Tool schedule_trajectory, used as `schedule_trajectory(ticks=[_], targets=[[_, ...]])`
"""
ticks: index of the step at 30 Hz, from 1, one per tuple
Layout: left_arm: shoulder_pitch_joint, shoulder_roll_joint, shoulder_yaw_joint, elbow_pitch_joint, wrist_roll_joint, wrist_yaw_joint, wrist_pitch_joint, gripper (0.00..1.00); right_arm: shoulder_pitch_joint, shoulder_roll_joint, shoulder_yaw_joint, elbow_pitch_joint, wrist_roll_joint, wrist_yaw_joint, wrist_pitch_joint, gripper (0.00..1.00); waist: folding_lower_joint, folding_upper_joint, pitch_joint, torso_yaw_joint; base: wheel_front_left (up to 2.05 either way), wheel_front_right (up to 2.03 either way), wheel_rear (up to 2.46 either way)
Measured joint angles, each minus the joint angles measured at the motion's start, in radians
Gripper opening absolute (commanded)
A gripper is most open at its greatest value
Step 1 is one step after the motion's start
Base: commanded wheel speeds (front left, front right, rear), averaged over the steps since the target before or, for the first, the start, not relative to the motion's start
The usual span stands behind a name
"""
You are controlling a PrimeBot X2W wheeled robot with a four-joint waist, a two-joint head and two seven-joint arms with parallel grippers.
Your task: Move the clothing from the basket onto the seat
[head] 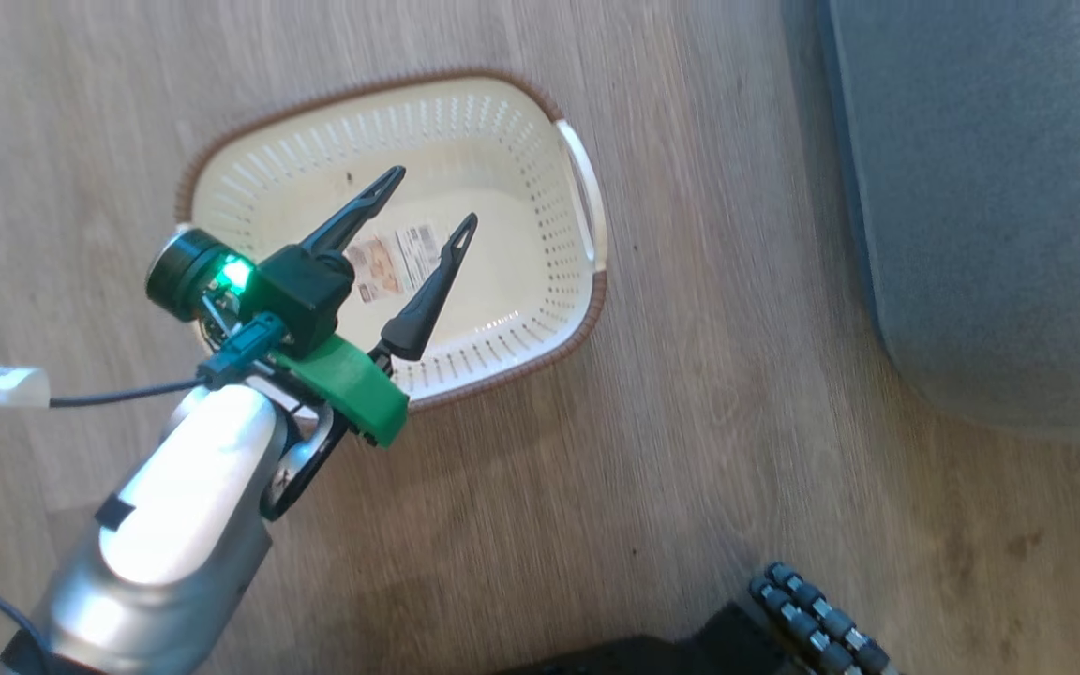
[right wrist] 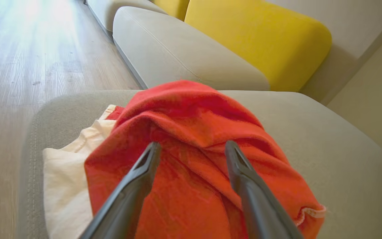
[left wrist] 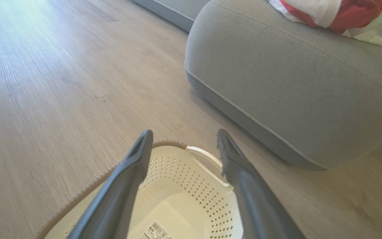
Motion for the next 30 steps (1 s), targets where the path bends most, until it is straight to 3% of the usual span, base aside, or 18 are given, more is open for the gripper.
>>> schedule_trajectory(ticks=[9,18,30], targets=[[0.042,-0.062,0.063,0.062,-0.008,0.009,-0.005,1.00,0.160,-0.033,0.144,-0.082,0.157,0.000,0.000,1.00,0.0000,0.0000,-0.137,0.049,0.00,0.00,0.00],[0.135,-0.104,0.186,0.095,-0.002,0.010,-0.005,1.00,0.284,-0.020,0.268,-0.159,0.243,0.000,0.000,1.00,0.0000,0.0000,-0.272,0.115,0.00,0.00,0.00],[0.242,-0.163,0.362,0.130,0.061,0.011,-0.005,1.00,0.457,0.163,0.361,-0.291,0.215,0.000,0.000,1.00,0.0000,0.0000,-0.411,0.196,0.00,0.00,0.00]])
